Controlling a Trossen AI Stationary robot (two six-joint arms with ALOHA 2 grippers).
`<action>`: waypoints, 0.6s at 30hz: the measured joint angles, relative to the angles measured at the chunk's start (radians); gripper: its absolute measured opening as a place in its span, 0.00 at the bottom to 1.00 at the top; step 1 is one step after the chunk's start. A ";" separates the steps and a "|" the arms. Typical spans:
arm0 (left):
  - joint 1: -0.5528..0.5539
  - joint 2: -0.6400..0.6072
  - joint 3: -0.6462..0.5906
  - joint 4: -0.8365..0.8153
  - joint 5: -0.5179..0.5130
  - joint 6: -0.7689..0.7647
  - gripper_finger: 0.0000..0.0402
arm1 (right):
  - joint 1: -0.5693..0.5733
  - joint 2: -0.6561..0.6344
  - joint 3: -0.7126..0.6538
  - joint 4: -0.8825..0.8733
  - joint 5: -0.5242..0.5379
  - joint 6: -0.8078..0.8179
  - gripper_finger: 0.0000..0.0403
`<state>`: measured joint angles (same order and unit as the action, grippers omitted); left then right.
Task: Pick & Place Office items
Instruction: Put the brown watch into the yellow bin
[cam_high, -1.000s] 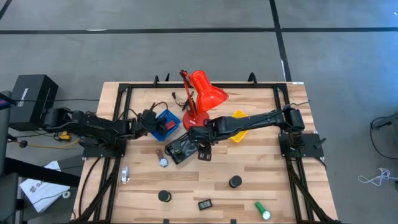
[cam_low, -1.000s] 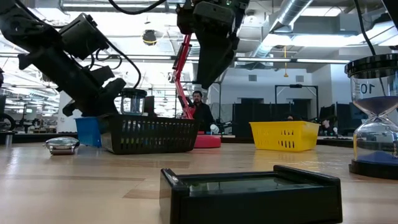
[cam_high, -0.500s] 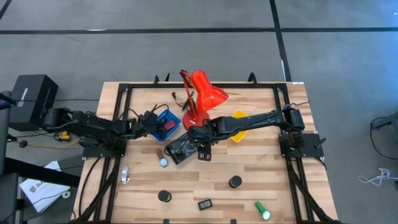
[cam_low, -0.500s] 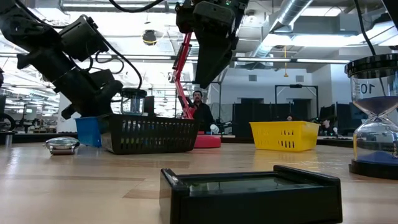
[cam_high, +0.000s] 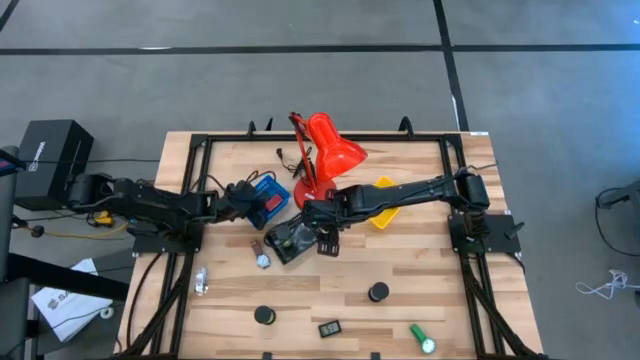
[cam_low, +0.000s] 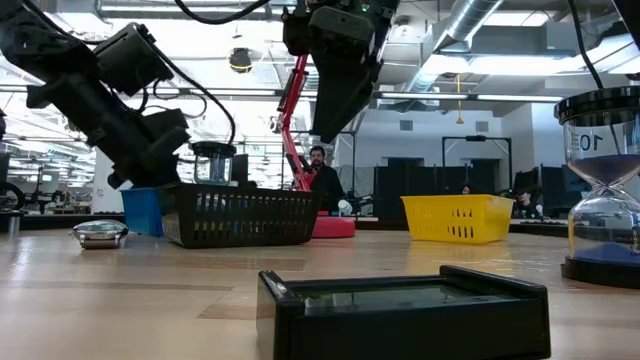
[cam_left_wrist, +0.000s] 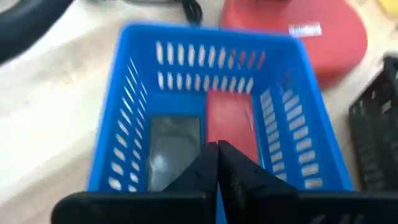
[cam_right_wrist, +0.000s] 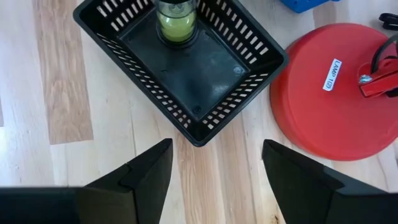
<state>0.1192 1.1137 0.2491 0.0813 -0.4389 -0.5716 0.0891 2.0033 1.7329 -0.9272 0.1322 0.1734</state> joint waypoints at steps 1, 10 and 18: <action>0.000 -0.007 0.001 0.000 -0.001 0.000 0.00 | 0.000 0.000 0.000 0.000 0.000 0.000 0.59; -0.130 -0.144 0.040 0.029 -0.005 0.170 0.00 | 0.025 -0.002 0.000 -0.079 0.000 -0.024 0.59; -0.275 -0.216 0.041 0.143 -0.041 0.260 0.00 | 0.085 -0.039 0.001 -0.259 0.006 -0.050 0.59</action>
<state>-0.1554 0.8979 0.2900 0.2238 -0.4795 -0.3116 0.1738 1.9648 1.7341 -1.1860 0.1385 0.1233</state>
